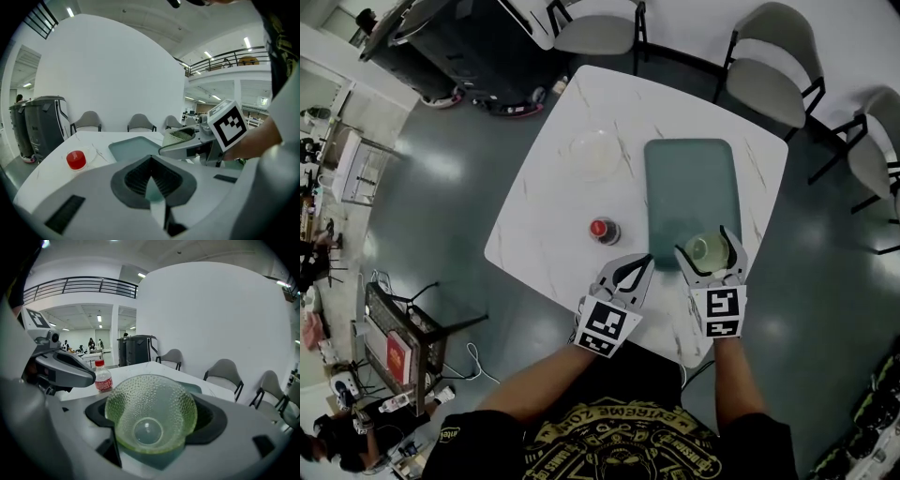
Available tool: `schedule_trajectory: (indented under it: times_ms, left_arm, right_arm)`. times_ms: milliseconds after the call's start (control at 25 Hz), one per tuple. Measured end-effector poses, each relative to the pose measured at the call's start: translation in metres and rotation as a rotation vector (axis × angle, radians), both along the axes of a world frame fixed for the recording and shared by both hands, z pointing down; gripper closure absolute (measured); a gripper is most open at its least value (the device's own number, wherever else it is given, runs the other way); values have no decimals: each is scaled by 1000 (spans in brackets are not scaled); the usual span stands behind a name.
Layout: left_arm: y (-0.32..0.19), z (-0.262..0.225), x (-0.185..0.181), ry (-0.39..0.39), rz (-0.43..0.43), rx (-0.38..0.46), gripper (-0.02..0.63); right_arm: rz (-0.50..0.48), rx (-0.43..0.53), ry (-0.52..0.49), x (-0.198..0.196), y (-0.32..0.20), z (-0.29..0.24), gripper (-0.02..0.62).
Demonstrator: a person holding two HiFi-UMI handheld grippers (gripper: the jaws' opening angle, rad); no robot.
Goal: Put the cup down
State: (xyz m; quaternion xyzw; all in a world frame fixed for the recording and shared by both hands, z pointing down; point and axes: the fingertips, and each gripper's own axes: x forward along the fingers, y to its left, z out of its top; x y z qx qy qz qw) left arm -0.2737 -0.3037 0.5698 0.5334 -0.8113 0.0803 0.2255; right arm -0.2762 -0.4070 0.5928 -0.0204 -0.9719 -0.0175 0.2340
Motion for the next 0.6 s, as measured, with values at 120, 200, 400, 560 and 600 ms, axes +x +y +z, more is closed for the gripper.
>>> schedule_trajectory:
  times_ms: [120, 200, 400, 560, 600]
  left_arm:
    - [2, 10, -5, 16, -20, -15, 611]
    - [1, 15, -7, 21, -29, -24, 611]
    - [-5, 29, -8, 31, -34, -45, 611]
    - [-11, 40, -6, 41, -27, -59, 611]
    - [-12, 42, -6, 43, -25, -61, 611]
  right_arm:
    - [-2, 4, 21, -8, -3, 15, 187]
    - [0, -1, 29, -11, -5, 21, 187]
    - [4, 13, 43, -16, -14, 34, 187]
    - [-2, 19, 45, -21, -18, 46, 187]
    - [-5, 23, 46, -22, -18, 48, 187]
